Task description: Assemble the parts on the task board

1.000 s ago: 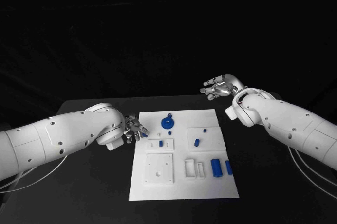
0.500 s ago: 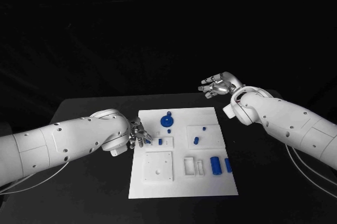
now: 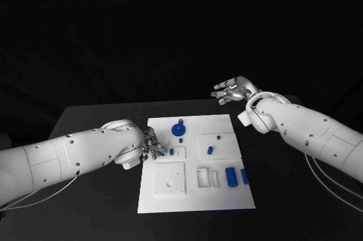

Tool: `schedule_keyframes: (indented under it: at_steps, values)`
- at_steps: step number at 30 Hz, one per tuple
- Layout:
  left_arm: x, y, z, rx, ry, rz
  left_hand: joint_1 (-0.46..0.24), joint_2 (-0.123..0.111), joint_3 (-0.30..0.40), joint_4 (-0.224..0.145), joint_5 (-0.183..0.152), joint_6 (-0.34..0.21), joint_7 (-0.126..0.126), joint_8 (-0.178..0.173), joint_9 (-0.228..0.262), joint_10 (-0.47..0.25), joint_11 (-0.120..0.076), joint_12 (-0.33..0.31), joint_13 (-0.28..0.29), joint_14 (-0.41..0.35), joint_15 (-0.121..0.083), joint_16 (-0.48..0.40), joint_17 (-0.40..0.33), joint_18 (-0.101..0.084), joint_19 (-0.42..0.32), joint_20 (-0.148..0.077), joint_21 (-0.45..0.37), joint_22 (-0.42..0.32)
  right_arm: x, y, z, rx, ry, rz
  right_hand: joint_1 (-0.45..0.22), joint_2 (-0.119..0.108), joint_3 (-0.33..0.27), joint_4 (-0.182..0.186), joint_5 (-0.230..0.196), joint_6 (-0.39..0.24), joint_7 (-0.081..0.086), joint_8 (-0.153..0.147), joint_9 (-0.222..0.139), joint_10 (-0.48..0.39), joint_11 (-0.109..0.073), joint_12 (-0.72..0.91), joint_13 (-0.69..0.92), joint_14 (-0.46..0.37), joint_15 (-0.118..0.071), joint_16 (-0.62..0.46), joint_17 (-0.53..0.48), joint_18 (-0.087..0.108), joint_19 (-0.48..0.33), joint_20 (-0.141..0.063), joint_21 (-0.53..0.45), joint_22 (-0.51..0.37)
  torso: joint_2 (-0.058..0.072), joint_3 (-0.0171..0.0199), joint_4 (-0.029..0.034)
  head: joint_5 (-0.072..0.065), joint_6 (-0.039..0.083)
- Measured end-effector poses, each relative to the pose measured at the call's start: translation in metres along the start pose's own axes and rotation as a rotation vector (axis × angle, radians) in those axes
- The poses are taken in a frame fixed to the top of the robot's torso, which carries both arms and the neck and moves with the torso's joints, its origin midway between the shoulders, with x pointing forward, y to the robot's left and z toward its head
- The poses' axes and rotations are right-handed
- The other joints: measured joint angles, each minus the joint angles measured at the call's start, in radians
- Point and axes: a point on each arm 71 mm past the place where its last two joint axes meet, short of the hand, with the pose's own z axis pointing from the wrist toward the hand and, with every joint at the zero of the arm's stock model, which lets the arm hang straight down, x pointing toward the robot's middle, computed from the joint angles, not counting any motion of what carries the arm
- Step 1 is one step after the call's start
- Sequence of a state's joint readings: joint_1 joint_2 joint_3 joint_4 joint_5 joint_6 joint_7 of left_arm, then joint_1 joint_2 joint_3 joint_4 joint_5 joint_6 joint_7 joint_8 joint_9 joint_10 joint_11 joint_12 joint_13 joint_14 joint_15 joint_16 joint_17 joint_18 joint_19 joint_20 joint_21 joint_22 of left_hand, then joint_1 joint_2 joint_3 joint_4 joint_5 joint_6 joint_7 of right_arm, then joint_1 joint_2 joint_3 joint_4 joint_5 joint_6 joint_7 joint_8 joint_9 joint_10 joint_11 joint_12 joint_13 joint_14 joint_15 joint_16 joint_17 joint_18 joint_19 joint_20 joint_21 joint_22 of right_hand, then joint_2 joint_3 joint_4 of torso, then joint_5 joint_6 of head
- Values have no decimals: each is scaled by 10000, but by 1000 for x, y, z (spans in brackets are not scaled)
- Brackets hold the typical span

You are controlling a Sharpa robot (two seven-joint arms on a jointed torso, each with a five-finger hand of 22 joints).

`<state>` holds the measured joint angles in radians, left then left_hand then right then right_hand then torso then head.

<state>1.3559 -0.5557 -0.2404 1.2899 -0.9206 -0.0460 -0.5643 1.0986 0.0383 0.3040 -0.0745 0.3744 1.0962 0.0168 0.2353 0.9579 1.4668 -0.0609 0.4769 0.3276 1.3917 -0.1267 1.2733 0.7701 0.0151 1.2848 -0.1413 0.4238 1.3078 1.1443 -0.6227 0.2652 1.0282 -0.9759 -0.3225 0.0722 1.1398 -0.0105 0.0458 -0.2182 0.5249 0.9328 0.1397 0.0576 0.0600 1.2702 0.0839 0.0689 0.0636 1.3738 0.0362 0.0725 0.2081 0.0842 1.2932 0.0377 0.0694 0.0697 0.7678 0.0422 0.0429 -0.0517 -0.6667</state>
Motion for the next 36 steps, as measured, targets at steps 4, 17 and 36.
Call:
schedule_keyframes:
  at_steps: [4, 17, 36]
  values:
    - [-1, 1, 2, -39, -73, 49, 0, 0, 0, 0, 0, 0, 0, 0, 62, 0, 0, 0, -3, 0, 0, 0, 1, 0, 0, 0, 0, -1, 0, 0, 0, -10, 7, 3, -39, -40, 29, -29, 1, 0, 0, 0, 0, 0, 0, 0, 0, 0, 0, 0, -16, 1, 0, 0, 0, 0, -3, -4, 8, -14, 6]
    - [-2, -1, 4, -52, -178, 184, 0, 0, -1, -1, 39, 0, 0, -17, 76, 0, 0, 39, -31, -1, 1, 0, 9, 0, 0, 1, 0, -2, 1, 1, 0, -16, 26, 7, -98, -85, 249, -28, 290, 0, -1, 0, -1, -34, -35, 0, 1, 0, -1, 0, -78, -1, -36, -35, 0, 1, -3, -11, 11, -24, 26]
    - [-2, -2, 9, -48, -175, 216, 0, 0, -1, -2, 39, 1, 1, -26, 651, 0, 0, 39, -55, -1, 1, 0, 7, 0, -1, 1, 0, -5, 2, 1, 0, -15, 89, 20, -143, -40, 277, 1, 290, 39, 35, 0, -2, -70, 1, 0, 2, -21, 18, 0, -99, 0, -71, -1, 0, 2, -3, -13, 9, -76, 27]
